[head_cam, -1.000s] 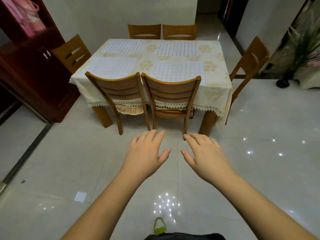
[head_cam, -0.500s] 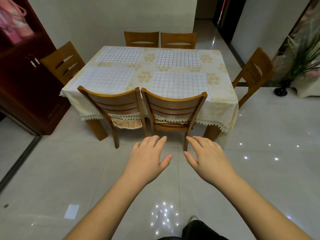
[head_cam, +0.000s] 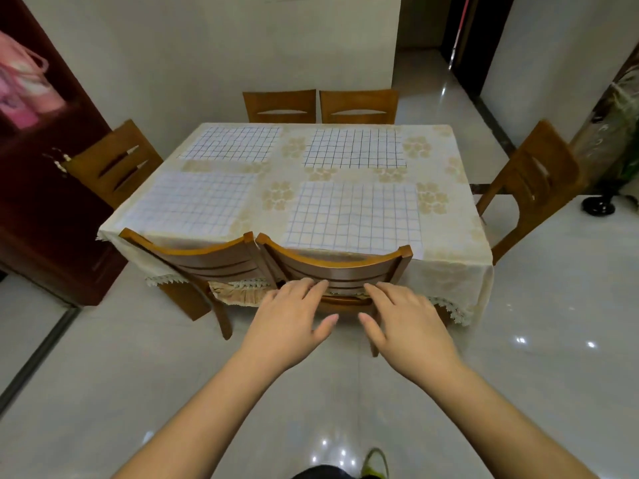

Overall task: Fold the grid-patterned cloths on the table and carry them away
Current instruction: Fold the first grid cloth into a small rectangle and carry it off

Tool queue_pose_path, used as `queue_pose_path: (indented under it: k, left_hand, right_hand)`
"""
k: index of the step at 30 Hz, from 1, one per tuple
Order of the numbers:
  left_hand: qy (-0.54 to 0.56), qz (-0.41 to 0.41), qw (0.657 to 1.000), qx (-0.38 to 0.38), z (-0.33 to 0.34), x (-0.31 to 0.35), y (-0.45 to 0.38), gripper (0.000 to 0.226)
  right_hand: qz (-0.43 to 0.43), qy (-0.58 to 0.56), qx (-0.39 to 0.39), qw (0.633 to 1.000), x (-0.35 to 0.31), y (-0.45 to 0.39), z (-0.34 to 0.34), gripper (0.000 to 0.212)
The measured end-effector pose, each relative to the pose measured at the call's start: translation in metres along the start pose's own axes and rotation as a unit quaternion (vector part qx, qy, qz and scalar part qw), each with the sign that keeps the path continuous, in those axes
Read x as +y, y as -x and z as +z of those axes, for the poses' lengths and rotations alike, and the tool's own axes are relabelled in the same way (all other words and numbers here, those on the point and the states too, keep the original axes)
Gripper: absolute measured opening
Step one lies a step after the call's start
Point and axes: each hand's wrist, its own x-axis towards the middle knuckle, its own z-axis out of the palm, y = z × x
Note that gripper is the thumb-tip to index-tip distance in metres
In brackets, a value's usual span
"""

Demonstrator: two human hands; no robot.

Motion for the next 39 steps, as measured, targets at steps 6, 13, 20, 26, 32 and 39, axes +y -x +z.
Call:
queue_pose_path:
  k: [6, 13, 20, 26, 32, 39]
  left_hand:
    - [0.004, 0.004, 1.000, -0.012, 0.003, 0.004, -0.063, 0.062]
    - [0.012, 0.005, 1.000, -0.026, 0.007, -0.025, -0.132, 0.060]
    - [0.033, 0.016, 0.998, -0.058, 0.031, -0.079, -0.212, 0.063]
    - [0.011, 0.058, 0.994, -0.093, 0.056, -0.120, -0.275, 0.062]
    - [0.028, 0.091, 0.986, -0.134, 0.077, -0.135, -0.327, 0.061]
    - [0.035, 0.069, 0.980, -0.182, 0.109, -0.129, -0.372, 0.059]
  right_hand:
    - [-0.006, -0.021, -0.001, 1.000, 0.027, -0.056, -0.007, 0.054]
    - [-0.010, -0.032, -0.009, 0.999, 0.039, -0.121, 0.006, 0.066]
    - [0.014, -0.001, -0.064, 0.998, 0.044, -0.213, 0.027, 0.057]
    - [0.046, -0.005, -0.092, 0.995, 0.038, -0.286, 0.041, 0.058]
    - [0.091, -0.012, -0.124, 0.988, 0.057, -0.317, 0.053, 0.057]
    - [0.098, -0.012, -0.175, 0.980, 0.106, -0.351, 0.071, 0.057]
